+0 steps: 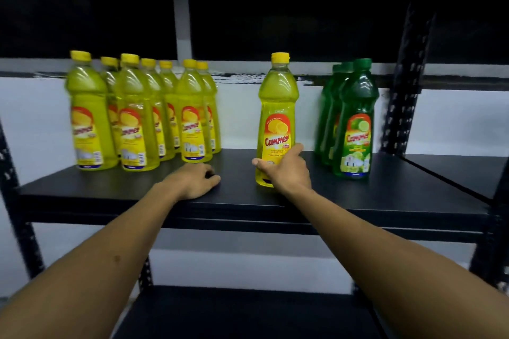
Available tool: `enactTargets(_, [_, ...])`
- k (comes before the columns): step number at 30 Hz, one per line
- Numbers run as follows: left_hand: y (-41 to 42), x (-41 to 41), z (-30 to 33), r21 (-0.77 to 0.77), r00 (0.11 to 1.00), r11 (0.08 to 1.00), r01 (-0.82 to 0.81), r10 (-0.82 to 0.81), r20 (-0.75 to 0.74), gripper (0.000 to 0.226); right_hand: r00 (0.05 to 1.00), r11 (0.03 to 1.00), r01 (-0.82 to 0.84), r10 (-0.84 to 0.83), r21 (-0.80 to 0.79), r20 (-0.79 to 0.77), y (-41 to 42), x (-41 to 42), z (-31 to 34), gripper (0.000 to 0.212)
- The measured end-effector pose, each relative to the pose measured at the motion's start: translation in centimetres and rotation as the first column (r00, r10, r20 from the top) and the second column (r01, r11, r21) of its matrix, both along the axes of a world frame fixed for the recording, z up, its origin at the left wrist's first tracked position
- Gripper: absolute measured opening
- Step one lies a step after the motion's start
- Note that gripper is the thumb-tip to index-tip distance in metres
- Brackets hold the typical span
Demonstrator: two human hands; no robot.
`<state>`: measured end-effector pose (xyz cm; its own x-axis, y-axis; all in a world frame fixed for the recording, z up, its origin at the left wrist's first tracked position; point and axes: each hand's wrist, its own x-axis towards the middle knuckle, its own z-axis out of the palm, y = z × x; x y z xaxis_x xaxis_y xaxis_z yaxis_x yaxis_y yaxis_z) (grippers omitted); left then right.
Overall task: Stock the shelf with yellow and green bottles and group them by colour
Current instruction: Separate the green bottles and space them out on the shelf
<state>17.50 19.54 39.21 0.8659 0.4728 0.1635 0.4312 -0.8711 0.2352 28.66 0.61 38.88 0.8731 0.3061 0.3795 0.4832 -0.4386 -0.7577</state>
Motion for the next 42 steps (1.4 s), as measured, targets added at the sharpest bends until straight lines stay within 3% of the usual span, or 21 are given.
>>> enactTargets(4, [3.3,-2.4,0.1,0.055,0.976,0.974,-0.218,0.217,0.008,0.044,0.991,0.990,-0.133,0.133,-0.056,-0.008,4.6,-0.6,-0.2,0.087])
enactTargets(8, [3.7,-2.5,-0.6,-0.026,0.948,0.964,-0.266,0.267,0.171,0.042,0.966,0.889,-0.214,0.254,-0.406,0.048,6.9,-0.2,-0.4,0.087])
enactTargets(10, [3.0,-2.3,-0.2,-0.175,0.867,0.944,-0.278,0.326,0.377,0.048,0.927,0.789,-0.248,0.361,-0.562,0.098,6.9,0.2,-0.2,0.080])
enactTargets(12, [1.9,-2.1,0.8,-0.358,0.709,0.897,-0.259,0.428,0.560,0.053,0.886,0.712,-0.302,0.455,-0.633,0.089,6.6,0.7,0.0,0.070])
enactTargets(13, [1.3,-1.8,1.3,-0.411,0.650,0.879,-0.241,0.461,0.604,0.056,0.877,0.698,-0.320,0.474,-0.640,0.078,6.6,1.2,0.0,0.067])
enactTargets(15, [0.1,-0.7,1.8,-0.443,0.618,0.873,-0.207,0.467,0.632,0.068,0.890,0.720,-0.310,0.449,-0.621,0.077,6.7,2.5,-0.2,0.064])
enactTargets(19, [-1.3,2.1,0.8,-0.459,0.654,0.865,-0.204,0.469,0.593,0.108,0.948,0.771,-0.179,0.300,-0.611,0.101,7.2,4.7,-0.6,0.063])
enactTargets(21, [-1.2,3.1,0.2,-0.445,0.668,0.864,-0.236,0.477,0.572,0.115,0.961,0.788,-0.147,0.256,-0.598,0.102,7.5,5.4,-0.7,0.060])
enactTargets(27, [-0.2,3.5,0.3,-0.512,0.661,0.829,-0.226,0.516,0.544,0.088,0.968,0.811,-0.152,0.236,-0.564,0.080,7.7,6.5,-1.1,0.053])
enactTargets(32, [0.4,2.9,0.3,-0.620,0.538,0.756,-0.209,0.618,0.573,0.068,0.963,0.809,-0.173,0.259,-0.562,0.076,7.5,6.5,-1.2,0.048])
enactTargets(36, [1.1,2.7,0.3,-0.646,0.517,0.728,-0.232,0.654,0.552,0.074,0.959,0.807,-0.173,0.270,-0.565,0.092,7.3,6.2,-1.2,0.046])
enactTargets(42, [1.7,2.9,0.2,-0.576,0.563,0.769,-0.275,0.615,0.552,0.069,0.959,0.812,-0.169,0.266,-0.558,0.096,7.0,5.9,-1.1,0.045])
